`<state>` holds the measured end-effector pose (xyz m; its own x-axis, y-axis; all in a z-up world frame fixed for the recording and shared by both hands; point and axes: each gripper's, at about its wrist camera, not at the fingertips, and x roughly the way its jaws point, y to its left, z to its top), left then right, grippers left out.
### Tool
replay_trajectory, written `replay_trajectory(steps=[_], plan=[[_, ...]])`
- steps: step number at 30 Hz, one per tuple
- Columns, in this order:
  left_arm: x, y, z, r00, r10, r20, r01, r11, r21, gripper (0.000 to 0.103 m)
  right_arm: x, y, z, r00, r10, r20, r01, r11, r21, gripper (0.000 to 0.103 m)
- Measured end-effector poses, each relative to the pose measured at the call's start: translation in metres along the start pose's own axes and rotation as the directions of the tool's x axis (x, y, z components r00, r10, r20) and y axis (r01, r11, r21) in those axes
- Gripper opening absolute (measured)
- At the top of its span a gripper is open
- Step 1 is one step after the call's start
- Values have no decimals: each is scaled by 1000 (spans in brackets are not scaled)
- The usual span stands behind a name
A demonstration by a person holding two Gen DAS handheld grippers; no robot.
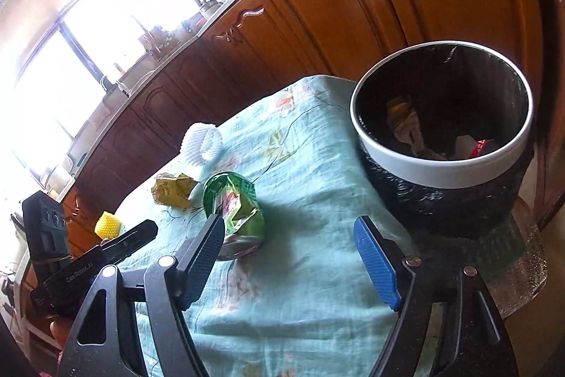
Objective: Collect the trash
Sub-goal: 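Move both open tools back over the remaining trash on the table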
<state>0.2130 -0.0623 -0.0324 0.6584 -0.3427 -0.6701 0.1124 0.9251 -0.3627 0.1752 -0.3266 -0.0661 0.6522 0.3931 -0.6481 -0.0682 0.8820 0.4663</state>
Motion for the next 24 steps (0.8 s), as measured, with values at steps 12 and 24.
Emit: replay_trajectory(steps=[12, 24], plan=[[-10, 40, 6, 998, 68, 7, -67, 997, -36, 54, 29, 33, 2, 997, 34, -67, -40, 996, -85, 77], [1, 72, 40, 992, 118, 35, -114, 990, -85, 56, 56, 39, 11, 992, 40, -118, -54, 991, -120, 77]])
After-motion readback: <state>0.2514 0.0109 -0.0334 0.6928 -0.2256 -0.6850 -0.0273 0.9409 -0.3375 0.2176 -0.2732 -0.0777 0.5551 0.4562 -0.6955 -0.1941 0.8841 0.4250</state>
